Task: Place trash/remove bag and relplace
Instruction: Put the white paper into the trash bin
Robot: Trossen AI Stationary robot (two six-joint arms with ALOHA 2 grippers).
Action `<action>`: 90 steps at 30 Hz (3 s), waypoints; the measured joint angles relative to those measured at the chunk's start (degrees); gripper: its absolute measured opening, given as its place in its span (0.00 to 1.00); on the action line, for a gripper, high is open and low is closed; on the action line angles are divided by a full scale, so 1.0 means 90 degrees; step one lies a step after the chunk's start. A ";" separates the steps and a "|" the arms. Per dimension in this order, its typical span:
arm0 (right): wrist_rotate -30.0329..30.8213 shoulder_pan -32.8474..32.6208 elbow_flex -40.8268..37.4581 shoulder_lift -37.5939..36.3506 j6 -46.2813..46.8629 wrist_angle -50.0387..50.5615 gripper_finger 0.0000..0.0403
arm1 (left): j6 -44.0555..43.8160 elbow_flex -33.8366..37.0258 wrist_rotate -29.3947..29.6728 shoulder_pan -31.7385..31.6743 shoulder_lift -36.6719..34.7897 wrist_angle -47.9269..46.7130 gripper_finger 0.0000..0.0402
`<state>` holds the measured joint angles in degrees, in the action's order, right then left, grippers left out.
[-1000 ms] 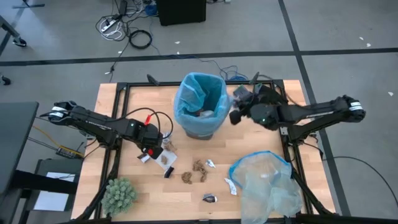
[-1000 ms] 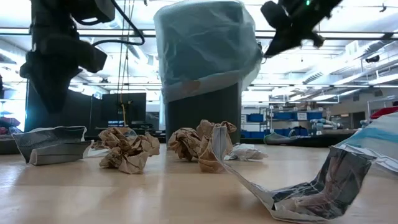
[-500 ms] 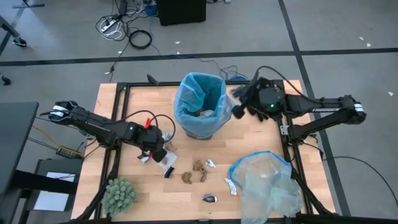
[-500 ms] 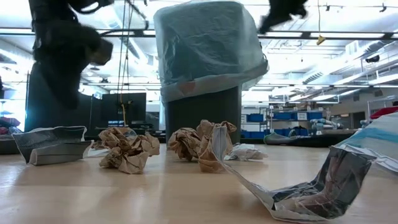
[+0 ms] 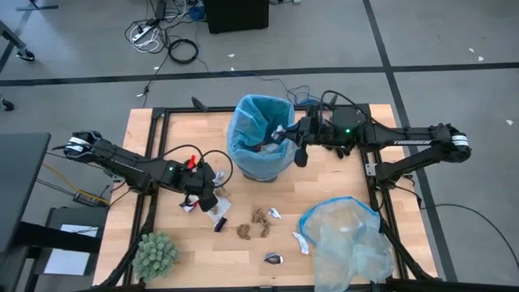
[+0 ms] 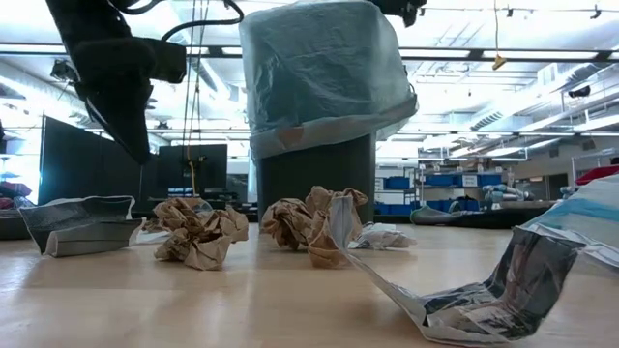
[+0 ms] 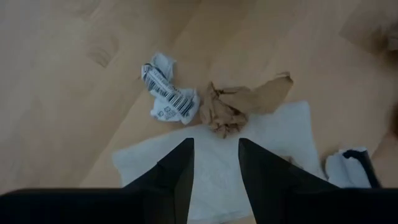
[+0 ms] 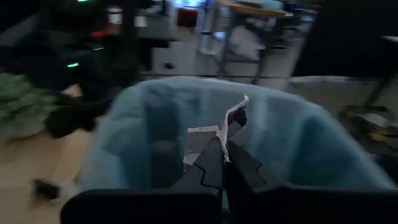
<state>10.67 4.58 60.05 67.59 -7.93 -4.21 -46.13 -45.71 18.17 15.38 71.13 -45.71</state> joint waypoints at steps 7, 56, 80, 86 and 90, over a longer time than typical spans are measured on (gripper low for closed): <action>-0.0094 0.0007 -0.0005 0.0078 0.0059 -0.0325 0.14 | 0.0060 0.0000 -0.0002 0.0000 0.0000 0.0033 0.34; 0.2449 -0.1417 -0.0005 -0.1296 0.0036 -0.0657 0.58 | -0.0590 -0.0022 -0.0115 -0.1391 0.2363 0.0942 0.50; 0.3058 -0.1804 -0.0005 -0.1294 0.0046 -0.0602 0.53 | -0.0395 -0.1482 -0.0316 -0.0837 0.0858 -0.2353 0.04; 0.3204 -0.1804 -0.0005 -0.1289 0.0057 -0.0582 0.53 | -0.0371 -0.2529 0.0594 -0.0821 0.0385 -0.3281 0.03; 0.3526 -0.1804 -0.0005 -0.1288 0.0082 -0.0520 0.53 | 0.0017 -0.3296 0.1194 -0.0821 0.0236 -0.3450 0.03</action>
<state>42.40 -11.66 60.01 56.00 -7.19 -8.88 -45.97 -75.38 28.92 7.99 73.26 -76.76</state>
